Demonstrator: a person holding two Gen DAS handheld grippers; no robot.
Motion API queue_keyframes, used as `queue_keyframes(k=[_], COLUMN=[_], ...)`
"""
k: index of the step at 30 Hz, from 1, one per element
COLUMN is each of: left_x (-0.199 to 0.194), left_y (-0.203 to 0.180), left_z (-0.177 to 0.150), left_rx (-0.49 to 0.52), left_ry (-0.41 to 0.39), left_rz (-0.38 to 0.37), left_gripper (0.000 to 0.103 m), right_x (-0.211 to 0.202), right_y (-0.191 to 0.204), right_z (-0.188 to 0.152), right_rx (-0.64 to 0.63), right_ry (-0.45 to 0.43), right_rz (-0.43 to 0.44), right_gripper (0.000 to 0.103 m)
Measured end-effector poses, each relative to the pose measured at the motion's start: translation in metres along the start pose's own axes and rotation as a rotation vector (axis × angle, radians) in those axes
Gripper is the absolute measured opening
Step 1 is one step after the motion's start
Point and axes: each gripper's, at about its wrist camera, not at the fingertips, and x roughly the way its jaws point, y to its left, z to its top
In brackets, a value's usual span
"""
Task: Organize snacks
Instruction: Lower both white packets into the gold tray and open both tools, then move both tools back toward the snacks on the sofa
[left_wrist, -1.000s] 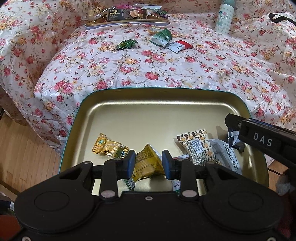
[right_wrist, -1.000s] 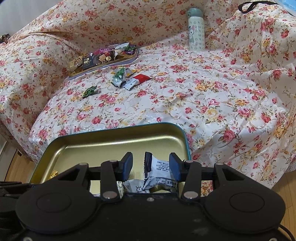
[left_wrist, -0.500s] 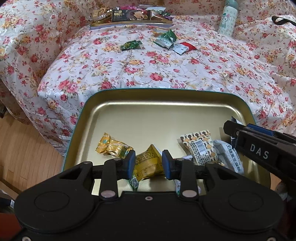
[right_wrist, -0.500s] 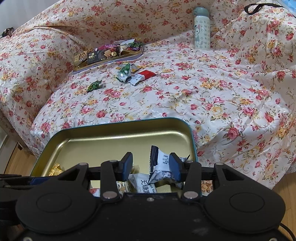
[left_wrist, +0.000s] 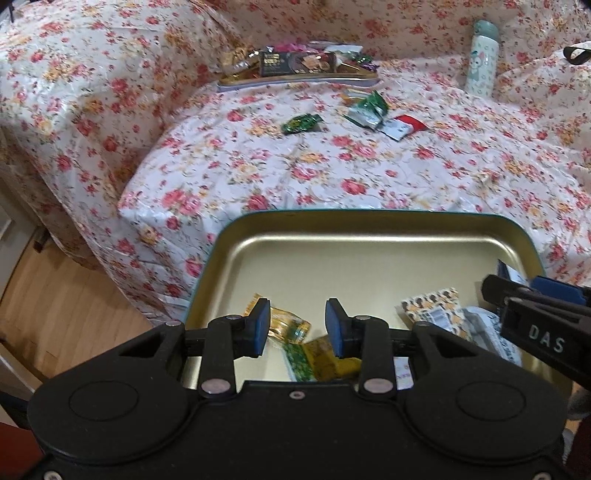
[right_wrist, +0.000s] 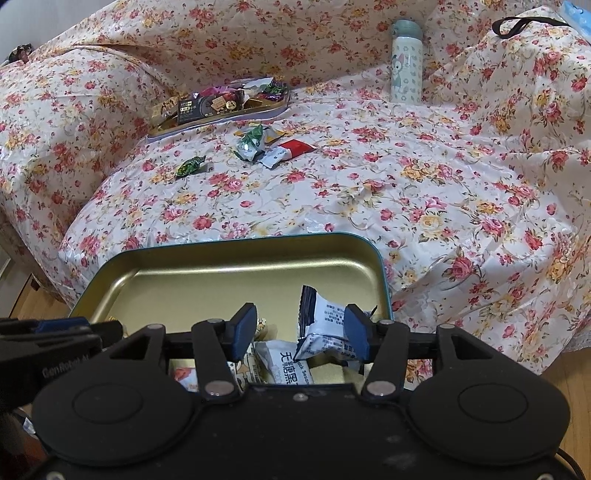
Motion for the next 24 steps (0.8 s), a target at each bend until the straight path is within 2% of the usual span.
queue_keyframes(k=[10, 24], left_x=[0.011, 0.034], left_y=[0.011, 0.029], left_z=[0.009, 0.048], left_rx=[-0.028, -0.035], left_ry=[0.012, 0.021], left_rz=[0.013, 0.036], left_gripper=[0.044, 0.044], right_x=[0.0, 0.011], right_y=[-0.002, -0.012], right_z=[0.006, 0.04], right_rx=[0.001, 0.037], right_ry=[0.003, 0.006], right_rz=[0.001, -0.016], right_gripper=[0.058, 0.059])
